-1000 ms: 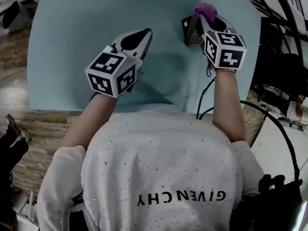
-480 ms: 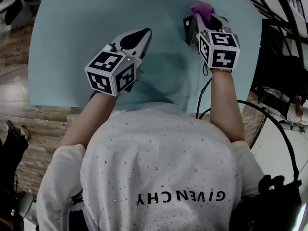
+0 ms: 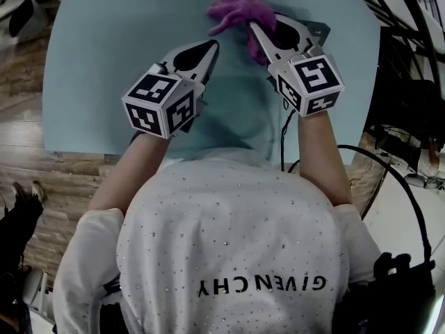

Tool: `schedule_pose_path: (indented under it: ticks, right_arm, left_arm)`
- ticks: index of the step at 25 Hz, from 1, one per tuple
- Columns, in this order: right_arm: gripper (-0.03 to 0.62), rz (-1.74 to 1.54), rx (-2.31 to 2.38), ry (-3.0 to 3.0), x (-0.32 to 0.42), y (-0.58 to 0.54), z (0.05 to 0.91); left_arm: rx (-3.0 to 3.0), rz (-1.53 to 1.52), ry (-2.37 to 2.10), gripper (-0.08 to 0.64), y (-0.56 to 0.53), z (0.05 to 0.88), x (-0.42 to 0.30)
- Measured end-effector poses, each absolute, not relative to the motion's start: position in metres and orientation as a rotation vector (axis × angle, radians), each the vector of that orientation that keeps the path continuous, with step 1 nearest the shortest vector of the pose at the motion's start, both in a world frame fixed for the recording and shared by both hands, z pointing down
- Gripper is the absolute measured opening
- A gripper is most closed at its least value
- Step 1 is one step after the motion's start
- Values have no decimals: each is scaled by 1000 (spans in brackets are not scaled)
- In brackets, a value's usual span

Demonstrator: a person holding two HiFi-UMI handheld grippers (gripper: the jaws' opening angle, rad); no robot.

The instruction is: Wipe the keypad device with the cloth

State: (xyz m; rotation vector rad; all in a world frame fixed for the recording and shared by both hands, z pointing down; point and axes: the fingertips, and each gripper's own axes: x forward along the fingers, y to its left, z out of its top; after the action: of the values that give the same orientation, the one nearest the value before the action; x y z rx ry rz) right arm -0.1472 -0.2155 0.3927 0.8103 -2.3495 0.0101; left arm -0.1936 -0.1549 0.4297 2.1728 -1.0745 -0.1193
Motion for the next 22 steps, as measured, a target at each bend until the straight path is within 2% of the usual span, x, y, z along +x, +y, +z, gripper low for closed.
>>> schedule_pose_path:
  ticks: [11, 22]
  right_arm:
    - [70, 168, 1095, -2128, -91, -225, 428]
    - [71, 204, 1110, -2129, -68, -223, 428]
  left_arm:
    - [2175, -103, -1064, 5, -147, 438, -198]
    - [2197, -64, -1037, 5, -147, 430, -178]
